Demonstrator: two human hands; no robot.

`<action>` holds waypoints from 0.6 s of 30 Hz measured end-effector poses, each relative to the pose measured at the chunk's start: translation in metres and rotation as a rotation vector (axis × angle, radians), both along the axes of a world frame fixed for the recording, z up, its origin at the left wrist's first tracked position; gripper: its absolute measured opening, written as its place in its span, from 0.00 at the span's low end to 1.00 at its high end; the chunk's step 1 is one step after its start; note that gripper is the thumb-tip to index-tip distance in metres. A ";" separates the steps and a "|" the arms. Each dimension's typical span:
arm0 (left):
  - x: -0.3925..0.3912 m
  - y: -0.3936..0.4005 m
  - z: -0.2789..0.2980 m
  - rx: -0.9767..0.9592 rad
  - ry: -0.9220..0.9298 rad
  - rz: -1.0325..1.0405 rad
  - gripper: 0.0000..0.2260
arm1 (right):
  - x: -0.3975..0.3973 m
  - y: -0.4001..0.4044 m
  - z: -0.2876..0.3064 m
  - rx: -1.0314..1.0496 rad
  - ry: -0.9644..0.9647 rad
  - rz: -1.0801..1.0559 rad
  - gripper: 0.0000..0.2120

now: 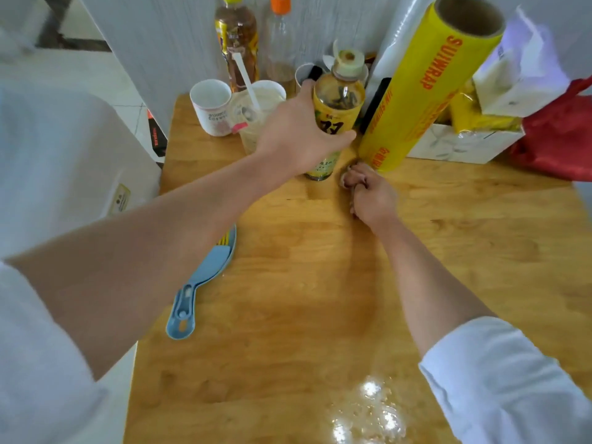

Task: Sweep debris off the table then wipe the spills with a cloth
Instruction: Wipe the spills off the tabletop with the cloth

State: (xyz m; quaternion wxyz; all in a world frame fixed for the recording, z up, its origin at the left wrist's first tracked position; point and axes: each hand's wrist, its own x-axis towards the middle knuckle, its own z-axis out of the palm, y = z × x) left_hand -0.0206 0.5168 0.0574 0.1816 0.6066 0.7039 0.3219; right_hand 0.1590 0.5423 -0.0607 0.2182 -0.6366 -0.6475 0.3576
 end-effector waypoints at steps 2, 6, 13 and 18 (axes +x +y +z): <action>-0.007 -0.002 0.011 0.065 0.025 0.032 0.32 | -0.030 -0.002 0.003 0.017 0.015 0.122 0.18; -0.015 -0.003 0.026 0.121 0.067 0.055 0.31 | -0.080 -0.034 0.004 0.040 0.064 0.405 0.16; 0.010 -0.014 -0.011 -0.043 0.003 -0.009 0.34 | 0.055 -0.074 0.002 -0.149 0.144 0.176 0.20; 0.025 -0.012 -0.031 -0.060 -0.046 0.051 0.34 | 0.176 -0.034 0.017 -0.160 0.090 -0.451 0.16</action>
